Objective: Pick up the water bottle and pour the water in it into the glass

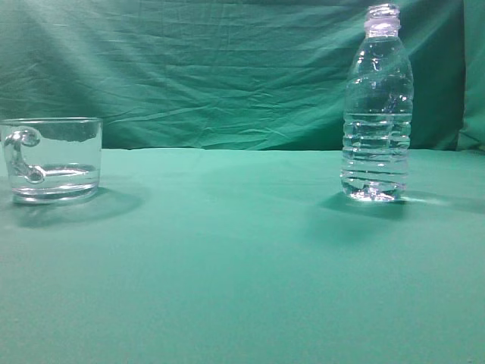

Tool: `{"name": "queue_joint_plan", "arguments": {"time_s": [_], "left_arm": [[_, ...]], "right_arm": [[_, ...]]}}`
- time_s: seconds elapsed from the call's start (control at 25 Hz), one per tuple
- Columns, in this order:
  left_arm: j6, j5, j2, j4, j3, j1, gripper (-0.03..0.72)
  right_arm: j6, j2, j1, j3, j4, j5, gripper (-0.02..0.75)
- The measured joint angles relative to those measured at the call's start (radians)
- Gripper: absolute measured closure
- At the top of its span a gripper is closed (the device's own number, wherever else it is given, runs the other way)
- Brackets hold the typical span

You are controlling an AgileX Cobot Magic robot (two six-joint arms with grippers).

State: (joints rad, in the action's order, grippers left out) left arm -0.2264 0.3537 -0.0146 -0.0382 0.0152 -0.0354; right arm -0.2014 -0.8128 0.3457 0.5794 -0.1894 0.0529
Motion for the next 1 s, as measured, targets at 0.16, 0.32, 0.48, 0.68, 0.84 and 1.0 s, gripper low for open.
{"name": "queue_joint_plan", "arguments": {"time_s": [0.16, 0.32, 0.48, 0.68, 0.84, 1.0], "left_arm": [[0.0, 0.0, 0.0, 0.0, 0.0, 0.0, 0.688], [0.0, 0.0, 0.0, 0.0, 0.0, 0.0, 0.688], [0.0, 0.0, 0.0, 0.0, 0.0, 0.0, 0.688], [0.0, 0.0, 0.0, 0.0, 0.0, 0.0, 0.688], [0.0, 0.0, 0.0, 0.0, 0.0, 0.0, 0.688], [0.0, 0.0, 0.0, 0.0, 0.0, 0.0, 0.688]], "right_arm": [[-0.002, 0.131, 0.0, 0.0, 0.007, -0.122, 0.738], [-0.024, 0.224, 0.0, 0.0, 0.038, -0.232, 0.738], [-0.084, 0.275, 0.0, 0.0, 0.116, -0.325, 0.738], [-0.064, 0.349, 0.0, 0.0, 0.132, -0.449, 0.738], [0.049, 0.404, 0.0, 0.0, 0.134, -0.56, 0.738], [0.119, 0.475, -0.027, -0.008, 0.135, -0.664, 0.738]]}}
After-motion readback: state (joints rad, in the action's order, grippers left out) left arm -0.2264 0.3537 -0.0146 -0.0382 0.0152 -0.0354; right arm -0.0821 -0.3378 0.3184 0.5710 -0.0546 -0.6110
